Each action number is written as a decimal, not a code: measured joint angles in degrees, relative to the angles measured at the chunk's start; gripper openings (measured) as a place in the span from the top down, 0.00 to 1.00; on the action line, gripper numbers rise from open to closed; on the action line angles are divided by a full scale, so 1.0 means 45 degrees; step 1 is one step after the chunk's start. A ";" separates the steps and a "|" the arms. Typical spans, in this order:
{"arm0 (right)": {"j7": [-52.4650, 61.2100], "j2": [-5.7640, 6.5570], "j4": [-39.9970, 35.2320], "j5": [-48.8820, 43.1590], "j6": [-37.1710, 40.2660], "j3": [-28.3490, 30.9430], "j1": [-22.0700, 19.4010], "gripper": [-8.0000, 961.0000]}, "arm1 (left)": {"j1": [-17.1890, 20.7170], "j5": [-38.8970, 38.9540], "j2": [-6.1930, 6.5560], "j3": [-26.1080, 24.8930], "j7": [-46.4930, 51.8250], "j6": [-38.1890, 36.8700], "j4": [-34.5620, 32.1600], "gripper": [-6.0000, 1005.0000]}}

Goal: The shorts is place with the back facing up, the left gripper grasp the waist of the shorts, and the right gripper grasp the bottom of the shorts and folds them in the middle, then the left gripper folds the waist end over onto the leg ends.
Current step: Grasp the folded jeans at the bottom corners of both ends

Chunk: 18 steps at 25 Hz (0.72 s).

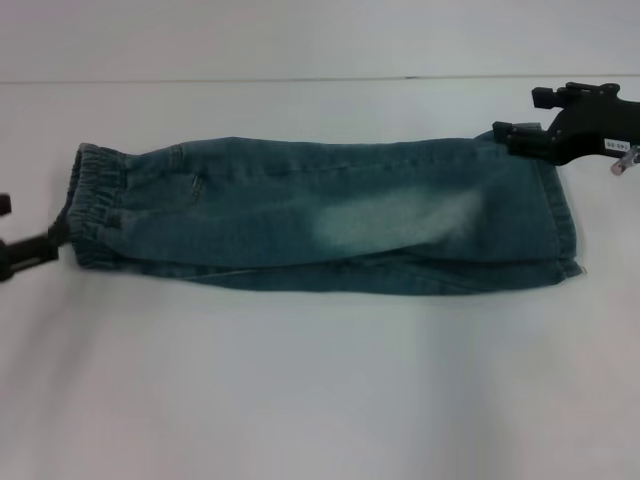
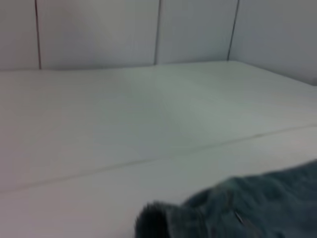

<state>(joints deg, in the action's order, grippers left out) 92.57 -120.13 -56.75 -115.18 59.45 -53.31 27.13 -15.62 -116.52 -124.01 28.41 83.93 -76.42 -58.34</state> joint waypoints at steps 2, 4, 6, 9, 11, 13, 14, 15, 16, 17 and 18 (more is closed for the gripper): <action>-0.0483 0.0001 0.0112 0.0313 0.0211 -0.0011 -0.0060 0.23 | 0.0103 -0.0137 0.0007 -0.0116 -0.0512 -0.0135 0.0348 0.07; -0.0993 0.0002 0.0272 0.0818 0.0448 -0.0012 -0.0160 0.23 | 0.0120 -0.0309 0.0002 -0.0120 -0.0906 0.0100 0.0728 0.07; -0.1401 0.0006 0.0388 0.1262 0.0557 -0.0020 -0.0279 0.23 | 0.0087 -0.0368 -0.0003 -0.0118 -0.1213 0.0512 0.1090 0.07; -0.1638 0.0017 0.0498 0.1577 0.0684 -0.0030 -0.0382 0.23 | -0.0058 -0.0375 0.0005 -0.0067 -0.1641 0.1206 0.1700 0.08; -0.1705 0.0018 0.0530 0.1631 0.0748 -0.0060 -0.0422 0.23 | -0.0219 -0.0376 0.0010 -0.0020 -0.1926 0.1699 0.2072 0.08; -0.1736 0.0014 0.0552 0.1639 0.0764 -0.0167 -0.0452 0.23 | -0.0410 -0.0345 0.0013 -0.0001 -0.2316 0.2215 0.2550 0.08; -0.1745 0.0015 0.0577 0.1640 0.0772 -0.0233 -0.0461 0.23 | -0.0513 -0.0312 0.0024 -0.0002 -0.2486 0.2434 0.2772 0.08; -0.1747 0.0015 0.0610 0.1642 0.0776 -0.0296 -0.0465 0.23 | -0.0626 -0.0290 0.0030 -0.0002 -0.2670 0.2659 0.3012 0.08; -0.1748 0.0014 0.0627 0.1647 0.0778 -0.0330 -0.0471 0.23 | -0.0738 -0.0285 0.0037 -0.0002 -0.2826 0.2840 0.3173 0.08; -0.1749 0.0015 0.0643 0.1656 0.0781 -0.0355 -0.0475 0.23 | -0.0805 -0.0282 0.0038 -0.0002 -0.2925 0.2949 0.3265 0.08; -0.1750 0.0015 0.0644 0.1675 0.0781 -0.0357 -0.0475 0.23 | -0.0886 -0.0276 0.0037 -0.0003 -0.3049 0.3063 0.3369 0.09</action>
<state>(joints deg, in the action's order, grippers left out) 84.70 -120.06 -53.85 -107.64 62.97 -54.91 24.99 -19.60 -117.76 -123.84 28.39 70.20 -62.64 -43.18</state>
